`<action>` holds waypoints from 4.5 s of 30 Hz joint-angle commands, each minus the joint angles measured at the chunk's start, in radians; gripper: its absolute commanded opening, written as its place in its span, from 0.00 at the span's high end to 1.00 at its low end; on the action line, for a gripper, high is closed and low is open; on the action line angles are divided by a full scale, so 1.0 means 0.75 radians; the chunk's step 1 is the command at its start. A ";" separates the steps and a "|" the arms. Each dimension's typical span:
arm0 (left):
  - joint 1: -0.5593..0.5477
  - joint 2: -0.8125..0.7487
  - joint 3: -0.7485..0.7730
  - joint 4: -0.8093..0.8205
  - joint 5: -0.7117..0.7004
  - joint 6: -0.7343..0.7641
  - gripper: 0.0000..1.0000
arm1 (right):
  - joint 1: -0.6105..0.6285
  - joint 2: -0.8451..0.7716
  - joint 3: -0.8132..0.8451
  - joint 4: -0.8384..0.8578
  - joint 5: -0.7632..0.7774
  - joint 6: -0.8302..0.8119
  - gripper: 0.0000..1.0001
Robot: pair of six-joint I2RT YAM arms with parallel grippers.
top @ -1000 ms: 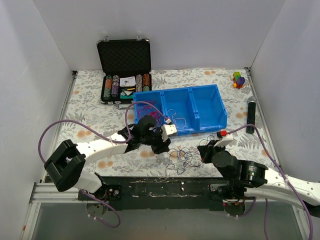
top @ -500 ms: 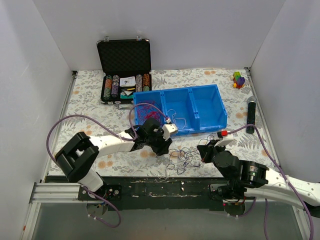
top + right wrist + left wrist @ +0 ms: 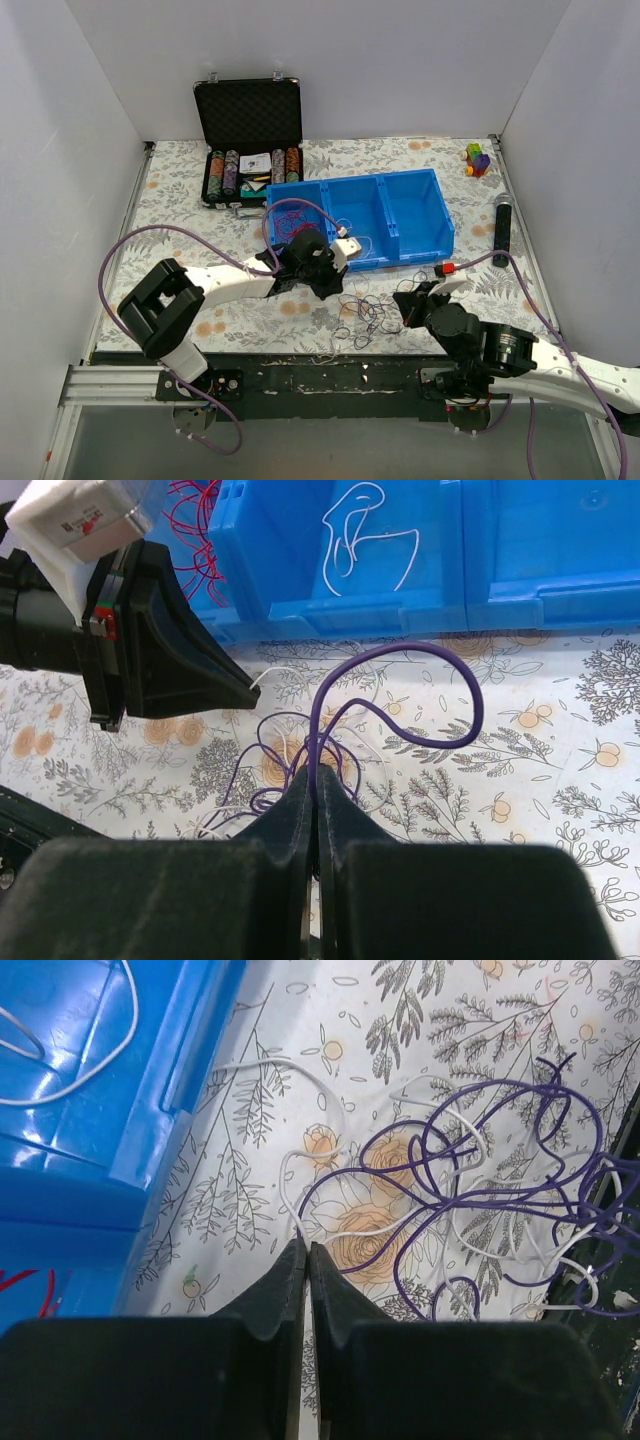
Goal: Untangle the cables
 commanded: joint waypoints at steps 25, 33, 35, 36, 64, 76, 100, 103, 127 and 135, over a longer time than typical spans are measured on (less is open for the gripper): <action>-0.008 -0.413 1.255 -0.537 0.396 0.565 1.00 | -0.002 0.256 -0.049 0.173 -0.080 -0.008 0.99; -0.010 -0.382 1.549 -0.325 0.284 0.581 1.00 | -0.002 0.352 -0.067 0.141 -0.119 0.066 0.99; -0.012 -0.368 1.592 -0.239 0.266 0.653 1.00 | 0.000 0.362 -0.098 0.141 -0.129 0.098 0.99; -0.008 -0.370 1.604 -0.173 0.253 0.675 1.00 | -0.002 0.362 -0.108 0.143 -0.135 0.113 0.99; -0.010 -0.386 1.404 0.443 0.173 1.111 1.00 | -0.002 0.254 0.256 0.302 -0.338 -0.380 0.26; -0.014 -0.370 1.461 0.394 0.194 1.103 1.00 | -0.002 0.419 0.189 0.654 -0.274 -0.527 0.23; -0.037 -0.110 1.660 0.623 -0.138 1.348 1.00 | -0.002 0.195 -0.200 0.319 -0.158 -0.028 0.99; -0.037 -0.025 1.743 0.674 -0.111 1.373 1.00 | -0.002 0.184 -0.229 0.265 -0.158 0.011 0.99; -0.031 -0.065 0.926 0.921 -0.336 1.124 1.00 | -0.002 -0.057 -0.016 0.067 -0.037 -0.045 0.99; 0.006 -0.043 0.823 1.011 -0.364 1.093 1.00 | -0.002 -0.094 -0.020 0.024 -0.027 -0.024 0.99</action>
